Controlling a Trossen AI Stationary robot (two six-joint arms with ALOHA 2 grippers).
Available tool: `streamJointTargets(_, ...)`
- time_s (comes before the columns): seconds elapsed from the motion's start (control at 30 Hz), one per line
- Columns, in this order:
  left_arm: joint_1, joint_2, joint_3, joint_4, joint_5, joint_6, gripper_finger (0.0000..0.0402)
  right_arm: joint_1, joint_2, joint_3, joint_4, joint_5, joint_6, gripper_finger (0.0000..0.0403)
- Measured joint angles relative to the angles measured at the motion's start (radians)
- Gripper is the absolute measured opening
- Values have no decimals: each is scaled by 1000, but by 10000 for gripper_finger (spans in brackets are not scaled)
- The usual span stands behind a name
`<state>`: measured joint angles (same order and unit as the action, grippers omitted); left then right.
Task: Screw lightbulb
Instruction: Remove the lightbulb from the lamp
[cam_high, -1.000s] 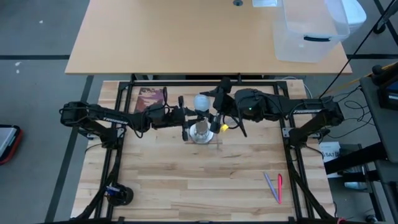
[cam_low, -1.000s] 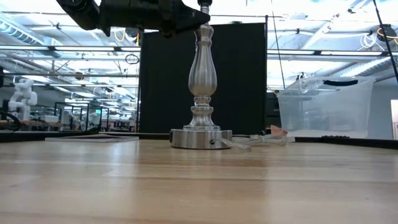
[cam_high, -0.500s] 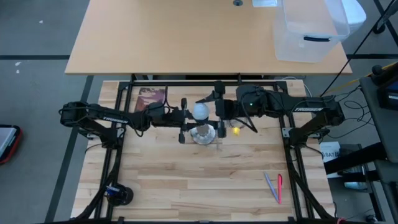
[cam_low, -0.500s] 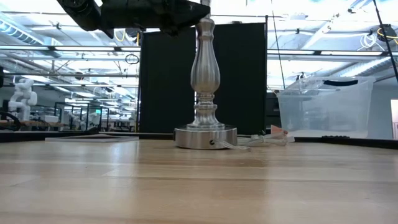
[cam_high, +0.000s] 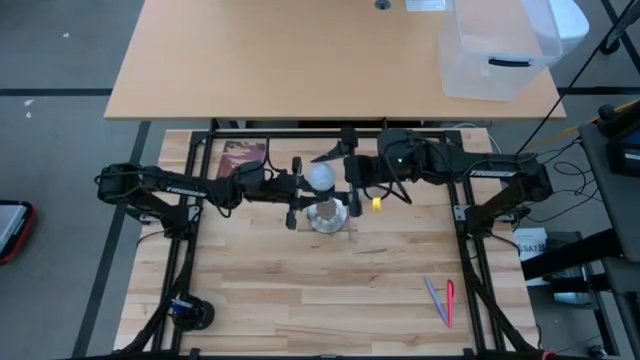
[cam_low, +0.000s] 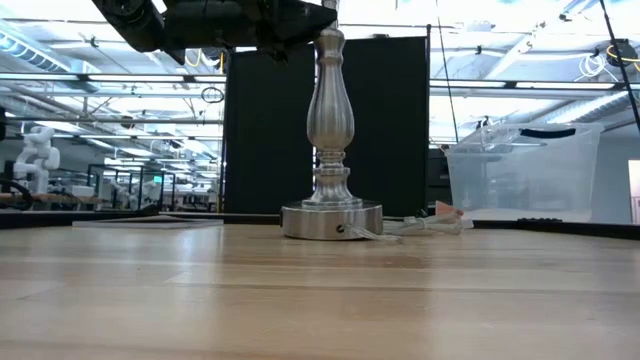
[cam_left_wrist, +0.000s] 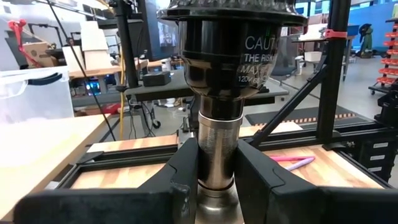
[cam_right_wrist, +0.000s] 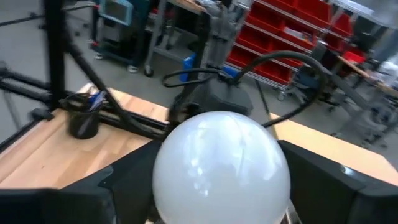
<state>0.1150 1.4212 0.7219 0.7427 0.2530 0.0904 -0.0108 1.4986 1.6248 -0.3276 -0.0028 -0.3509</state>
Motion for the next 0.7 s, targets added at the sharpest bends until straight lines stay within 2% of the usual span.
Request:
streamJointTargets(0.13,4,0,0,-4,-3,-31,74,10,0,-1,30,101,15,329)
streamJointTargets(0.33,8,0,0,-6,-1,-48,74,30,-14,19,75,143,66,354)
streamJointTargets(0.43,7,0,0,-9,-44,-63,74,49,-16,49,75,175,128,359)
streamJointTargets(0.5,8,0,0,-11,-82,-85,74,74,-16,59,70,255,131,361)
streamJointTargets(0.63,-8,0,0,-10,-191,-109,74,119,-15,66,65,506,133,361)
streamJointTargets(0.7,-23,0,0,-8,-261,-110,74,132,-15,66,48,566,180,361)
